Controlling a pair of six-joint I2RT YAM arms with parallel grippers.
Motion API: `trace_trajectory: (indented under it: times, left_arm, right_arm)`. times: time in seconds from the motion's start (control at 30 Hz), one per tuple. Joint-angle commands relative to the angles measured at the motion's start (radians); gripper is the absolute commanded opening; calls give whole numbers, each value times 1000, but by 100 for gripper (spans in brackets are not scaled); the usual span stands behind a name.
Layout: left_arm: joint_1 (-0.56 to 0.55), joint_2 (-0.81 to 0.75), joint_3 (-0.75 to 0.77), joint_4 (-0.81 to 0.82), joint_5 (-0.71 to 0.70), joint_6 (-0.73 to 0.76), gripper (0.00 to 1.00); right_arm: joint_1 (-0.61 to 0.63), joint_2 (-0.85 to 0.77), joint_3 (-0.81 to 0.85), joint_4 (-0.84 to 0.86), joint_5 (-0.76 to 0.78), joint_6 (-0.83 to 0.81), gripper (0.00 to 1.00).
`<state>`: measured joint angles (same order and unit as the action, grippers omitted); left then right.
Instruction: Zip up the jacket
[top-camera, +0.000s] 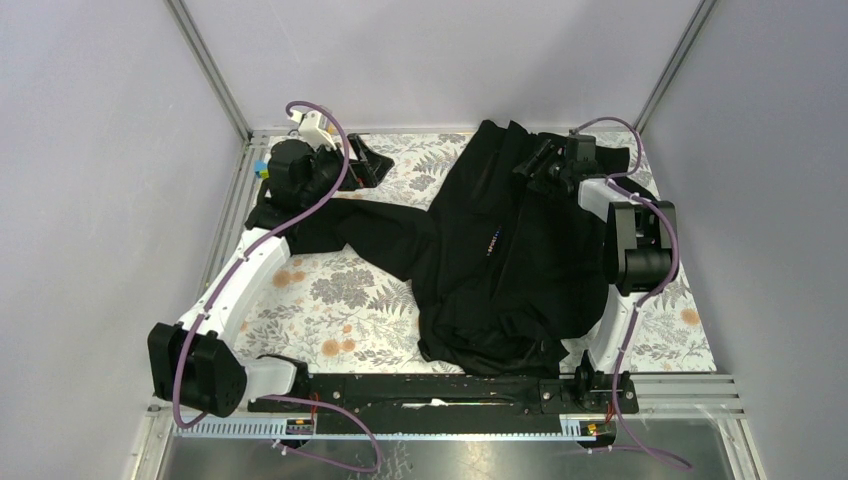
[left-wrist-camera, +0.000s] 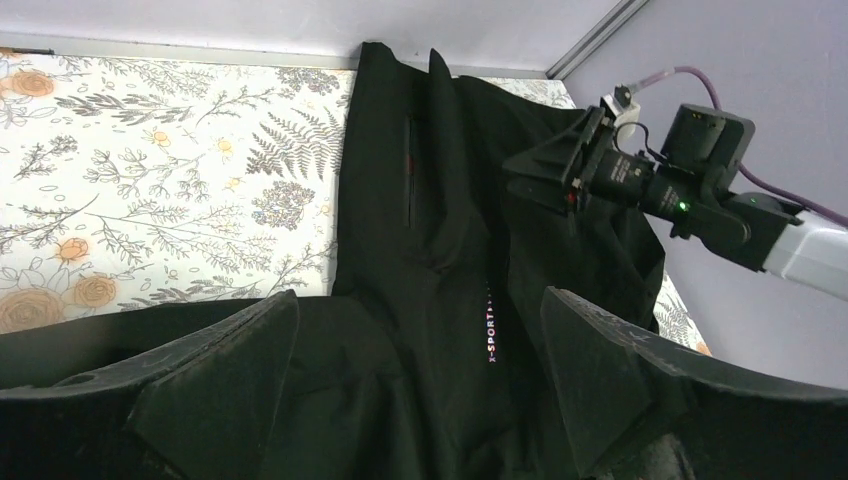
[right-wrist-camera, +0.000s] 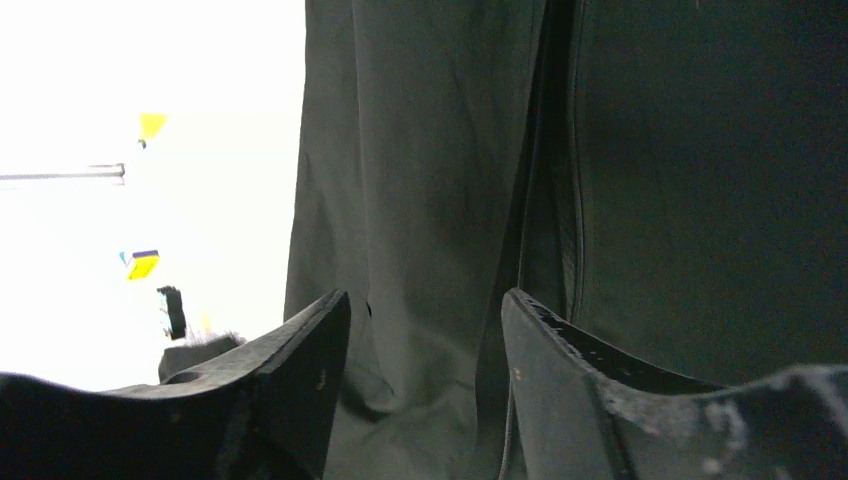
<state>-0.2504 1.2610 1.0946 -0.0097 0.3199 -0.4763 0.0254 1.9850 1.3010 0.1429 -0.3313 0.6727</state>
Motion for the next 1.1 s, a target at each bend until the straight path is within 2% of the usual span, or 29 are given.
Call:
trace_trajectory:
  times: [0.0,0.37,0.5,0.53,0.67,0.73,0.87,0.97,1.07]
  left_arm:
    - [2,12,71,12,35,-4,99]
    - [29,21,84,-18,45,-36,99]
    - [66,47,77,16,115,-105,99]
    - [75,57,69,39,129,-125,99]
    - [83,114,75,29,147,-163,99]
    - [82,150,78,27,159,-185,99]
    - [70,210,76,27,183,-224,99]
    - [53,255,80,27,198,-238,99]
    - [37,299,83,27,210,-235,99]
  right_arm:
    - [4,94,167,-30,39,7,60]
    - [10,316,475,-217,90,-51,55]
    - [42,396,608,-293,109,-88,52]
    - [51,414,641,-311,113,-98,49]
    - [71,451,733,-394,149,-118,23]
    - [75,431,733,-421,161,-122,15]
    - [87,346,675,-431,210,-178,9]
    - [93,293,646,-436,238,-224,0]
    - [93,261,621,-427,257,-260,0]
